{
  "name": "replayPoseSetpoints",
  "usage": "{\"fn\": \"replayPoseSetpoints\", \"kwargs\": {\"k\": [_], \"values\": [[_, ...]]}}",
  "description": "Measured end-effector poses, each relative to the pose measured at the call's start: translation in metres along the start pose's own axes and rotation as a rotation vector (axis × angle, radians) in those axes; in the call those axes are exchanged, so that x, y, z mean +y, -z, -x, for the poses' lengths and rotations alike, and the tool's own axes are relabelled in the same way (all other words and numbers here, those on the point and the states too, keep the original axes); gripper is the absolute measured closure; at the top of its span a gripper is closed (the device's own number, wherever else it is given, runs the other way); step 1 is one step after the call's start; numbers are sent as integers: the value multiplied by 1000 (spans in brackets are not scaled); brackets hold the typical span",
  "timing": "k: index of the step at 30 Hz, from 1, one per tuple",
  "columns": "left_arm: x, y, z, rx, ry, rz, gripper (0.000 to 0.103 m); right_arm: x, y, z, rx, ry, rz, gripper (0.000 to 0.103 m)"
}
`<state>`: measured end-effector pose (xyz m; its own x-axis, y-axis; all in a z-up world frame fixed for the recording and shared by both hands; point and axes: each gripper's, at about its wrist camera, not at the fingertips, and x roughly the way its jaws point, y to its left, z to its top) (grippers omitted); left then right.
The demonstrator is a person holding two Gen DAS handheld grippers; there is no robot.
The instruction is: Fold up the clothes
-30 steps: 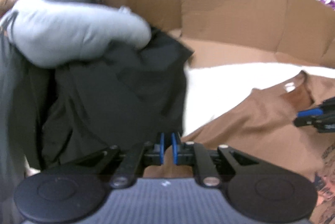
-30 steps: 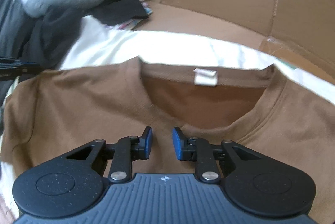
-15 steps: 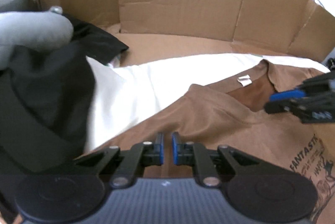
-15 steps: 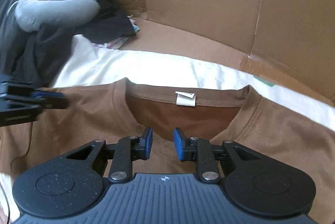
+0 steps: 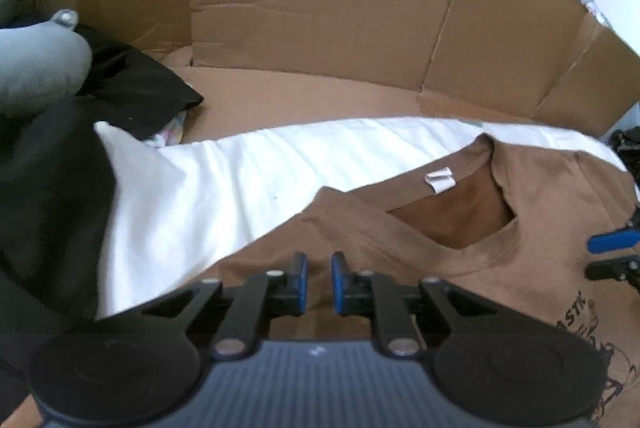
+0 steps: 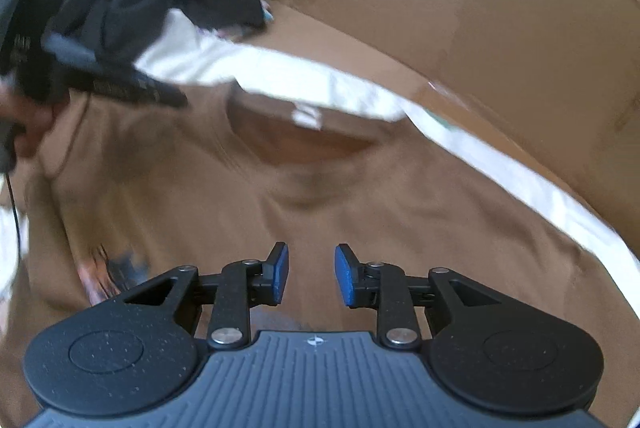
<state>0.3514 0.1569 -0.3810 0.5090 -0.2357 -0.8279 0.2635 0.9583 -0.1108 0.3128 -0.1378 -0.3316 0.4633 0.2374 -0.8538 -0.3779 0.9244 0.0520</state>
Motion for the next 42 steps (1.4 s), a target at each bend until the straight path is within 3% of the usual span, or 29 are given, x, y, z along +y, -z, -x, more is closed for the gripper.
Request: {"fn": "replayPoseSetpoints", "kwargs": {"k": [4,7,14,20,28,36,42], "values": [[-11,-2,-21,57,2,-22,89,-23,25,6,26,29,-67,71],[-18,-5,-34,56,-31,-57,89,-39,43,11,44,50,-114,70],[-15,-21,-38,57,-65,-23,90,-72,77,24,52,114,-210,70],[2,-24,1,14,-54,51,86,-96,89,45,15,142,-278,68],[25,-20,63,-5,-97,35,86,-113,92,72,-18,173,-312,66],[44,22,120,19,-187,54,82,-124,90,109,-76,176,-280,65],[56,83,147,53,-245,174,77,-130,111,130,-74,180,-308,65]]}}
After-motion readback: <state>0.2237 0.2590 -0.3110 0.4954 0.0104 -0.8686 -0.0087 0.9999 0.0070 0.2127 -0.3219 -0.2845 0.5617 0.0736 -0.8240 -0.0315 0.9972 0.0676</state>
